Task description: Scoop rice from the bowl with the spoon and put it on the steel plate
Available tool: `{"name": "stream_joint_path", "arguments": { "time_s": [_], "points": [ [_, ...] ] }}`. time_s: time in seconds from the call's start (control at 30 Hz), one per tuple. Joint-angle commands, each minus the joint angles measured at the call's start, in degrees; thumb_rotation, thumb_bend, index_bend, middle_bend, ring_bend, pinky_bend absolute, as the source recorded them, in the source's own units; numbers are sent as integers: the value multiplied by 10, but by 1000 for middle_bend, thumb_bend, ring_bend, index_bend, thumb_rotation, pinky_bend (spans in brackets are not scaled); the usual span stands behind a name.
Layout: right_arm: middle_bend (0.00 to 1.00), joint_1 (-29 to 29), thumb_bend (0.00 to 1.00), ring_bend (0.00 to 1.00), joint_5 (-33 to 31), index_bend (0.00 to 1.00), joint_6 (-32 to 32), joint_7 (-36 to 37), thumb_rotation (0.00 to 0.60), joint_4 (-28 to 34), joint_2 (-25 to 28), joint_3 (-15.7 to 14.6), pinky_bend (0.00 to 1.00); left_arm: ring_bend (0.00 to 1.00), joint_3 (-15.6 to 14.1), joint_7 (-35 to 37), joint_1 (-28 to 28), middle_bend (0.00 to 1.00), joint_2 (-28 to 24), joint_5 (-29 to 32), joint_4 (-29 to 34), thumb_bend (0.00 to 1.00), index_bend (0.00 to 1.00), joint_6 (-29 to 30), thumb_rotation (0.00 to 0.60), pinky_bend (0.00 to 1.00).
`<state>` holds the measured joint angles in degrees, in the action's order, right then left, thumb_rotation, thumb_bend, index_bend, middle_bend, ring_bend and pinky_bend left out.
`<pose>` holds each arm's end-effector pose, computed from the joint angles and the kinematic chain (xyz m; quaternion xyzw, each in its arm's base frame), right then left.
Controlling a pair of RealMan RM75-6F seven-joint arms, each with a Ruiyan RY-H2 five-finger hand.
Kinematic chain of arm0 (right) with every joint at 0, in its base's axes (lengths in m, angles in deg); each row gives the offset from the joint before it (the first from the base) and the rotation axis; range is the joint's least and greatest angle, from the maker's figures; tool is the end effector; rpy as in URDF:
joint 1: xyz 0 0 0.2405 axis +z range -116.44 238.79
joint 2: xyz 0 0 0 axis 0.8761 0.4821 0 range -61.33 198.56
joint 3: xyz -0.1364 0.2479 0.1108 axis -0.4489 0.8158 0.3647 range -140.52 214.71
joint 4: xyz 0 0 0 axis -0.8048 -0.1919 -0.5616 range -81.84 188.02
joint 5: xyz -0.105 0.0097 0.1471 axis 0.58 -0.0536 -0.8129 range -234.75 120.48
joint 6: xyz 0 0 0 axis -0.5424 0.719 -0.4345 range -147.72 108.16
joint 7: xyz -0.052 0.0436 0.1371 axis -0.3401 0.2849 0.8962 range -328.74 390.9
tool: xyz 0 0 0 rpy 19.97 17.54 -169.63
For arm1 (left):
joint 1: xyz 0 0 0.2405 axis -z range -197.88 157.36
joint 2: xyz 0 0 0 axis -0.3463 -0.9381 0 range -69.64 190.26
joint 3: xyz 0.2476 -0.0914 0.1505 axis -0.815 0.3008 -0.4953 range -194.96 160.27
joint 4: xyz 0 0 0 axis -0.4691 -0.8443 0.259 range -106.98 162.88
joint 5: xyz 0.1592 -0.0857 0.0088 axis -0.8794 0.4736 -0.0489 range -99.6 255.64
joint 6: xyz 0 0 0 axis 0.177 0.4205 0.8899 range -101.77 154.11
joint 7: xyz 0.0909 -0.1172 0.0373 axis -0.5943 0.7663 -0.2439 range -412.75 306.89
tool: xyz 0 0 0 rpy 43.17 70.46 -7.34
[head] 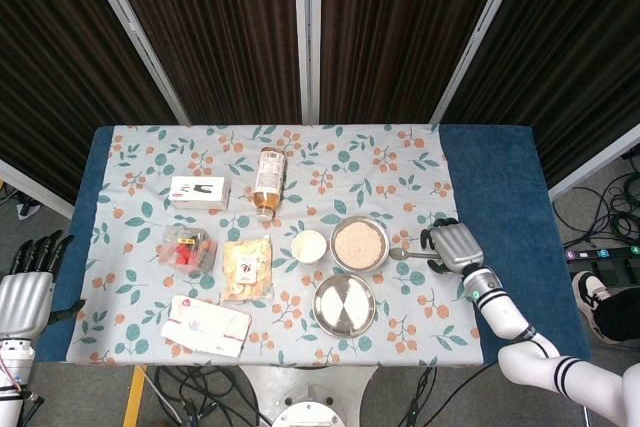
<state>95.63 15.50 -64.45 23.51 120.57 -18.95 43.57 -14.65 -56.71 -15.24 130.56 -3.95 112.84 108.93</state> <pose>-0.3007 -0.3649 0.0174 0.7554 -0.4097 0.2502 0.4460 -0.3715 0.1927 0.1772 -0.5954 -0.3895 -0.3388 0.6156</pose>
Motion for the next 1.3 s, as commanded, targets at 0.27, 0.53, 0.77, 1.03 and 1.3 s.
{"name": "stream_joint_path", "arguments": {
  "time_s": [0.27, 0.53, 0.77, 1.03, 1.3],
  "points": [
    [505, 9, 236, 226, -8, 474, 12, -3, 600, -5, -5, -5, 200, 103, 0, 1, -1, 148, 2, 2, -2, 0, 135, -1, 600, 81],
    [519, 16, 241, 237, -12, 492, 18, -3, 600, -16, -14, -10, 200, 103, 0, 4, 0, 148, 5, 5, -7, 0, 135, -5, 600, 81],
    [536, 21, 274, 247, -8, 522, 21, -2, 600, -19, -15, -14, 199, 103, -1, 6, -2, 148, 7, 6, -9, 0, 135, -5, 600, 81],
    [562, 30, 301, 264, 9, 564, 15, -14, 600, 18, 28, -18, 199, 103, -1, 8, -4, 148, 6, 5, -8, 0, 135, -2, 600, 81],
    [573, 83, 306, 264, 7, 585, 61, -95, 600, 132, 159, -4, 197, 103, 0, 12, -4, 148, 4, -1, -8, 0, 135, 5, 600, 81]
  ]
}}
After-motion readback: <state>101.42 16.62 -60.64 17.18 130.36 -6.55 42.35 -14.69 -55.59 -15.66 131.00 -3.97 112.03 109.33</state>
